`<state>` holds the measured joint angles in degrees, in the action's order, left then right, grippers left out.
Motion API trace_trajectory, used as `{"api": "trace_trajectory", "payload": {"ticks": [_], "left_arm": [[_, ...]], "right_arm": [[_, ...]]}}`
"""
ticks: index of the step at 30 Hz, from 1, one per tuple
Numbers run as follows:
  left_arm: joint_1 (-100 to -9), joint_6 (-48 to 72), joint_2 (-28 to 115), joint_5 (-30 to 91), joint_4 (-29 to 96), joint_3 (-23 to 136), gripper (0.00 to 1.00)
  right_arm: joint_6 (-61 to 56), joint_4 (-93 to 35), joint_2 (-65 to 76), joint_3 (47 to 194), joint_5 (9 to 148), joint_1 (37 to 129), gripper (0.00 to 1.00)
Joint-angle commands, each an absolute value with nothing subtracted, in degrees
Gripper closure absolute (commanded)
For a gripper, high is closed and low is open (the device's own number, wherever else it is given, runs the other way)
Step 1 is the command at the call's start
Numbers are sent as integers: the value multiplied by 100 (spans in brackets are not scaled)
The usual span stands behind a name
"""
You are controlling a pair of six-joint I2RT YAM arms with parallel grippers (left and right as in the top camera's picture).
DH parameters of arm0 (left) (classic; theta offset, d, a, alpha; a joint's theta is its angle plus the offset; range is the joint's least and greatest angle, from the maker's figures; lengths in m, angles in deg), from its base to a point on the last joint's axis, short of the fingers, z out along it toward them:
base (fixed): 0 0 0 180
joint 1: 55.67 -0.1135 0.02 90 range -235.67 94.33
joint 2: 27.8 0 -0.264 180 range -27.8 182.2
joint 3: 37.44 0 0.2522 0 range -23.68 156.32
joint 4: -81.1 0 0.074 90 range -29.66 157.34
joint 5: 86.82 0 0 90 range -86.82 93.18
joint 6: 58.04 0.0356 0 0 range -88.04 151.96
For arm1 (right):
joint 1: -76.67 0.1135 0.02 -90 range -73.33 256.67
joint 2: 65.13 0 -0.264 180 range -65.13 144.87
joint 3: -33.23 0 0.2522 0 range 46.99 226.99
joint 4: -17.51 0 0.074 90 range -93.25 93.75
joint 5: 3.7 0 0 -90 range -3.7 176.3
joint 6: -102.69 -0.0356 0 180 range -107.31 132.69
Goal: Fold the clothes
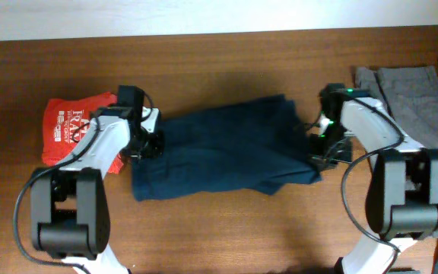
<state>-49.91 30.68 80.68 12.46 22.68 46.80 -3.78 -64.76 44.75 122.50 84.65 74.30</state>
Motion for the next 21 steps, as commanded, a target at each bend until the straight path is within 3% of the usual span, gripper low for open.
{"api": "trace_trajectory", "payload": {"ticks": [1, 5, 11, 14, 15, 16, 18, 21], "left_arm": [[-4888, 3156, 8224, 1347, 2375, 4654, 89], [-4869, 3156, 8232, 1347, 2360, 4654, 89], [-4869, 3158, 8173, 1421, 1796, 4894, 90], [-4862, 3158, 8025, 1734, 1571, 5167, 90], [-4840, 3158, 7907, 2114, 1592, 5296, 90], [-4818, 3156, 7859, 2260, 1632, 5334, 89], [-4742, 3156, 7802, 2499, 1770, 5353, 89], [-4517, 3158, 7854, 2254, 1975, 5301, 89]], "right_arm": [[-861, -6511, 4416, 12228, 9125, 6982, 95], [-664, -6618, 4405, 12232, 9095, 6831, 70], [-402, -6758, 4064, 12501, 8876, 6713, 67], [744, -6520, 3785, 12693, 7431, 6777, 68], [966, -6244, 3680, 12715, 6568, 6879, 77], [923, -6111, 3680, 12715, 6378, 6934, 87], [905, -5781, 3745, 12706, 6225, 7118, 96], [905, -5060, 4036, 12702, 6242, 7579, 96]]}}
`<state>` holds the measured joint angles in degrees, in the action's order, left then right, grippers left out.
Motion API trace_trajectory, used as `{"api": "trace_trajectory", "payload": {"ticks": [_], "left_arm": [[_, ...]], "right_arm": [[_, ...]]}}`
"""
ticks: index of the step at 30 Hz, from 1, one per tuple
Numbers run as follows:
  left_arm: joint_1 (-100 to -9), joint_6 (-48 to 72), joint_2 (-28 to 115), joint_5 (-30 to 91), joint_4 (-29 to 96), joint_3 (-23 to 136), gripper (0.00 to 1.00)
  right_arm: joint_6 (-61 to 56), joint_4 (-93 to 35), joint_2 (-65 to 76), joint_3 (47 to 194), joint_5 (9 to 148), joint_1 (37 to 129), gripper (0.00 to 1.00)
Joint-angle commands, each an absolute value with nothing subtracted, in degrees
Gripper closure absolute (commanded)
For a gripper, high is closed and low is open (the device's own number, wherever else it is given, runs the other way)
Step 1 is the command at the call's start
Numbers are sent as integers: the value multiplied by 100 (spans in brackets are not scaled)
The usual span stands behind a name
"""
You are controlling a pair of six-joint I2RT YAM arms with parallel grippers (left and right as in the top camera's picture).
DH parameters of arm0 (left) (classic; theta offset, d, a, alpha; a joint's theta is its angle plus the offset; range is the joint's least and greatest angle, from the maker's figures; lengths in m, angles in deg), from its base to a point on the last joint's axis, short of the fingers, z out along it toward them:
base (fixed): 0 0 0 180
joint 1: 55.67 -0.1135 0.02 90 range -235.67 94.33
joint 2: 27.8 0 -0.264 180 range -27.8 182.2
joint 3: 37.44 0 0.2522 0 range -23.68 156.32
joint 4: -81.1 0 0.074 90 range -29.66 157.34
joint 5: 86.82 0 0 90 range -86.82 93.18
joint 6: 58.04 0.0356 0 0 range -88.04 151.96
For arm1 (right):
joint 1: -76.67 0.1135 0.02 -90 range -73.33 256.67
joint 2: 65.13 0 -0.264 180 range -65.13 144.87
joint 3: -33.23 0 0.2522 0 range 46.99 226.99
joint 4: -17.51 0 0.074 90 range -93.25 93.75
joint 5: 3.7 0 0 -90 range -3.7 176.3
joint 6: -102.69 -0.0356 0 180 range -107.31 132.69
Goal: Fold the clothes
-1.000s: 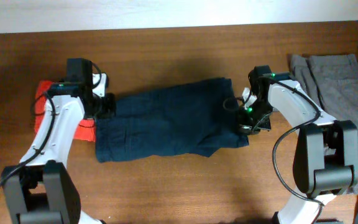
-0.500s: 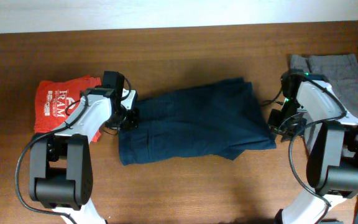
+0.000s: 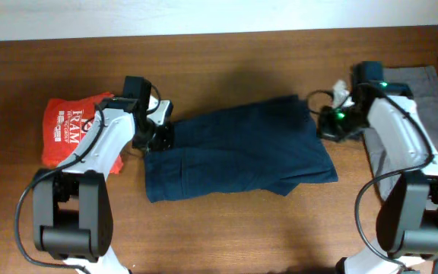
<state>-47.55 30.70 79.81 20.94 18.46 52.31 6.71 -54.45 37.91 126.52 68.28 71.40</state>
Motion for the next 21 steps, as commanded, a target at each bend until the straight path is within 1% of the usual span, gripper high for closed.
{"api": "trace_trajectory", "payload": {"ticks": [1, 4, 7, 9, 10, 12, 16, 18, 21], "left_arm": [[-4449, 3158, 7885, 2042, 2006, 5283, 89], [-4313, 3158, 8012, 1467, 2014, 5242, 89], [-4257, 3160, 8143, 1426, 1861, 5205, 90], [-4252, 3160, 8202, 1426, 1706, 5198, 90], [-4252, 3160, 8230, 1406, 1601, 5170, 91], [-4252, 3160, 8237, 1264, 1470, 5095, 91], [-4252, 3162, 8241, 875, 1400, 4824, 91], [-4261, 3162, 8259, 320, 1481, 4569, 91], [-4322, 3160, 8278, 186, 1612, 4387, 91]], "right_arm": [[905, -4839, 4158, 12702, 6255, 7710, 96], [719, -4295, 4526, 12702, 6301, 7966, 96], [285, -3823, 4877, 12704, 6476, 8038, 96], [-56, -3598, 5079, 12704, 6754, 8025, 96], [-485, -3436, 5249, 12704, 7066, 7972, 96], [-891, -3204, 5452, 12704, 7211, 7872, 96], [-1160, -2767, 5736, 12704, 7178, 7651, 96], [-1178, -2498, 5798, 12704, 7156, 7502, 96], [-1156, -2345, 5769, 12754, 7132, 7380, 93]]}}
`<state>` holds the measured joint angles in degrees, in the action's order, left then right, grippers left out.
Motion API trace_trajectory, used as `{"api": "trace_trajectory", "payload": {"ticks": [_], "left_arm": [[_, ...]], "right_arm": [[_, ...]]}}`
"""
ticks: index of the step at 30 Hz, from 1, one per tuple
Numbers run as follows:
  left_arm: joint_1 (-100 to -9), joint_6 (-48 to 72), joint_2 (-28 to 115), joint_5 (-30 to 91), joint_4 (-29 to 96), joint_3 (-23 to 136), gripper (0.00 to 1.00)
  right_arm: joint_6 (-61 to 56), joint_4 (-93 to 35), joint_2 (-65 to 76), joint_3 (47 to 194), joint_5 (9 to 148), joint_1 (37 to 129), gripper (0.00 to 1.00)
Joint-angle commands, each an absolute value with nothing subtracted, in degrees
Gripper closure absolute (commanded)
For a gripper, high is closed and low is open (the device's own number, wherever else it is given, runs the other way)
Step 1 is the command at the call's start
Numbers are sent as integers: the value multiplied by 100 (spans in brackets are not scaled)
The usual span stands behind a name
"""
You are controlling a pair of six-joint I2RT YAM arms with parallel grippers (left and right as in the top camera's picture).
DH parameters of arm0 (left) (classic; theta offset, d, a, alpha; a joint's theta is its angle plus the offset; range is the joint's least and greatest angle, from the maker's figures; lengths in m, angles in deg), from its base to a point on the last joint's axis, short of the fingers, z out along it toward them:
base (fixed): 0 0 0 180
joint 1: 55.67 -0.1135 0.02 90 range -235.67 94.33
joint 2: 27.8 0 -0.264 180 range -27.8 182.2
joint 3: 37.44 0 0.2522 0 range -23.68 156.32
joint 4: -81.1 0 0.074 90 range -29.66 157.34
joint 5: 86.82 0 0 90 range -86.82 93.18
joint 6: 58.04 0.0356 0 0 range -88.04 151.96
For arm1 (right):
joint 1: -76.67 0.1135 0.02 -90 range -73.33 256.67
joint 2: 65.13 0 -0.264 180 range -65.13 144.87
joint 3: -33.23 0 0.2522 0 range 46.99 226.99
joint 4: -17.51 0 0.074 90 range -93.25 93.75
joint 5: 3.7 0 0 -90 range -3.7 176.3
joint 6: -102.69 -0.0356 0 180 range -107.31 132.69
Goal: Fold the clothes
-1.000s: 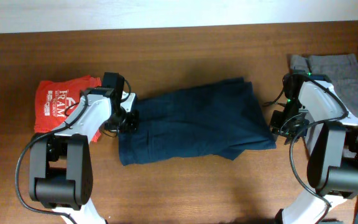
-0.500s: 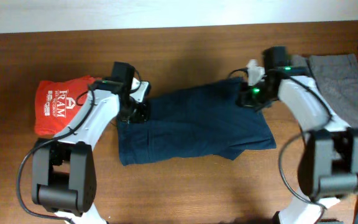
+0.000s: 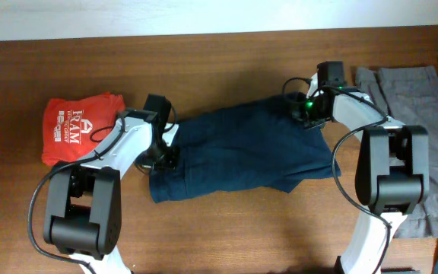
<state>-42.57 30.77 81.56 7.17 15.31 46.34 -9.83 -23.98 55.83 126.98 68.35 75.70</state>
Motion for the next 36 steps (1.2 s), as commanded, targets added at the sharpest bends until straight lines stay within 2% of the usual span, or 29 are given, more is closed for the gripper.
{"api": "trace_trajectory", "payload": {"ticks": [1, 4, 8, 16, 20, 24, 25, 31, 36], "left_arm": [[-4351, 3158, 8278, 186, 1636, 4350, 91], [-4431, 3160, 8278, 186, 1647, 4332, 91], [-4525, 3160, 8276, 263, 1577, 4407, 94], [-4458, 3193, 8123, 615, 434, 6389, 95], [-4324, 3534, 8119, 977, 810, 6750, 88], [-4141, 3739, 8254, 1222, 1335, 6676, 87], [-4060, 4060, 8425, 1526, 1448, 6654, 88], [-3942, 4432, 9157, 1520, 1684, 6654, 92], [-4005, 4196, 9679, 663, 1920, 6654, 92]], "right_arm": [[-1117, -2358, 5765, 12798, 7106, 7336, 91], [-904, -2479, 5745, 12953, 6846, 7192, 86], [-196, -3392, 5586, 13417, 6262, 6904, 80], [1058, -5493, 4298, 13858, 6247, 6753, 79], [1050, -6251, 3841, 13852, 6249, 6956, 77], [846, -6977, 3841, 13677, 6251, 7345, 77], [770, -7060, 3841, 13412, 6271, 7575, 80], [770, -6363, 3841, 12160, 6288, 8355, 80], [263, -5099, 3848, 11069, 6509, 8604, 80]]}}
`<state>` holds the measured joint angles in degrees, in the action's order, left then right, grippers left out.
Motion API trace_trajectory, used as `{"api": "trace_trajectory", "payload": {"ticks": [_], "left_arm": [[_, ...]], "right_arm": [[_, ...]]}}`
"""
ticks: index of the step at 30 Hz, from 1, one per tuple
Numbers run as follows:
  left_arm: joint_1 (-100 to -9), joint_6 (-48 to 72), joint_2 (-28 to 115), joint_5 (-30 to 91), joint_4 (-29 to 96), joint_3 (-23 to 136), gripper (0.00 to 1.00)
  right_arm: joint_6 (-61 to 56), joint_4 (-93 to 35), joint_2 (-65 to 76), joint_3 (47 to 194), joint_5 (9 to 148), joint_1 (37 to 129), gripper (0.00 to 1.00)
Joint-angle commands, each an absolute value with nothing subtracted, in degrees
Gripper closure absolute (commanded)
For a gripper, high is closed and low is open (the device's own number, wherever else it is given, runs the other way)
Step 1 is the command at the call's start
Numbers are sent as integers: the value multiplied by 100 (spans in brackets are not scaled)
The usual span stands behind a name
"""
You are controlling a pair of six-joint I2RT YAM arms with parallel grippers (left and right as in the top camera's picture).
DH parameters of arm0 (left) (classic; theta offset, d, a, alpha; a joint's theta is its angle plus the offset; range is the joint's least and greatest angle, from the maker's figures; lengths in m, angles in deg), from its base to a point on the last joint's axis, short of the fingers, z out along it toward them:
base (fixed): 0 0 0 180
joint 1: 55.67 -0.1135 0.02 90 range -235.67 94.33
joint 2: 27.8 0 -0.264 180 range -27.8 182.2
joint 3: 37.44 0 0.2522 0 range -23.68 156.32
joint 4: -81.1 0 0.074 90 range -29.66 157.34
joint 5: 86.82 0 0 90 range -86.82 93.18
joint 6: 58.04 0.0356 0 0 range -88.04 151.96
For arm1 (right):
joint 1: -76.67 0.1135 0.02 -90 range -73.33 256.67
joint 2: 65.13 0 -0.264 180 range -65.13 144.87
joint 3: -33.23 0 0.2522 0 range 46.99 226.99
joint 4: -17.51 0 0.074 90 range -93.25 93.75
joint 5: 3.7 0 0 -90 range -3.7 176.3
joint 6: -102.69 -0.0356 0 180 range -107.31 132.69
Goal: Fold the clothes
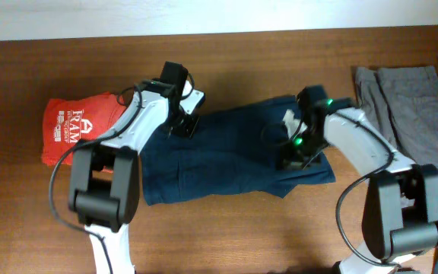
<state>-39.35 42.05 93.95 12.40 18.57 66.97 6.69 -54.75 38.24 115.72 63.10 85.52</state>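
Note:
A navy blue garment (226, 156) lies spread across the middle of the table, with a fold of cloth along its right end. My left gripper (183, 122) is over the garment's upper left corner, its dark fingers pointing down at the edge. My right gripper (290, 150) is over the right part of the garment, just inside its right end. The overhead view does not show whether either pair of fingers has cloth between them.
A folded red shirt with white lettering (73, 129) lies to the left of the navy garment. Grey clothes (413, 106) lie at the right edge of the wooden table (226, 68), beside the right arm's base.
My left gripper has moved from the garment's left edge up and right to its upper left corner. My right gripper has moved from the upper right corner down onto the garment's right part.
At first the grippers were at the garment's left and right ends. Then the garment lay slightly farther right, with my right gripper off its upper right corner. Later the left was at the left edge and the right at the top right; now both are over the cloth.

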Motion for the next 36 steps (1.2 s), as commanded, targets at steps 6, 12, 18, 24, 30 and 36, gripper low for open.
{"api": "trace_trajectory", "payload": {"ticks": [6, 12, 18, 24, 30, 36], "left_arm": [[-4261, 3949, 9904, 29, 1931, 6656, 93], [-4567, 3667, 9852, 84, 1606, 6982, 93], [-4611, 3650, 9677, 291, 605, 7987, 88], [-4678, 3405, 9413, 278, -117, 8763, 85], [-5092, 2957, 9098, 274, -880, 9091, 54], [-5660, 2570, 8947, 278, -1894, 9091, 68]], "right_arm": [[-841, -4511, 3848, 10105, 7698, 8407, 81], [-854, -4789, 3758, 10099, 7600, 8145, 83], [-360, -4804, 3037, 10127, 6848, 8145, 79], [-209, -4680, 1505, 10132, 6850, 8162, 73], [-50, -4395, 961, 10129, 6848, 8403, 66], [177, -3974, 1734, 10129, 6848, 8886, 67]]}}
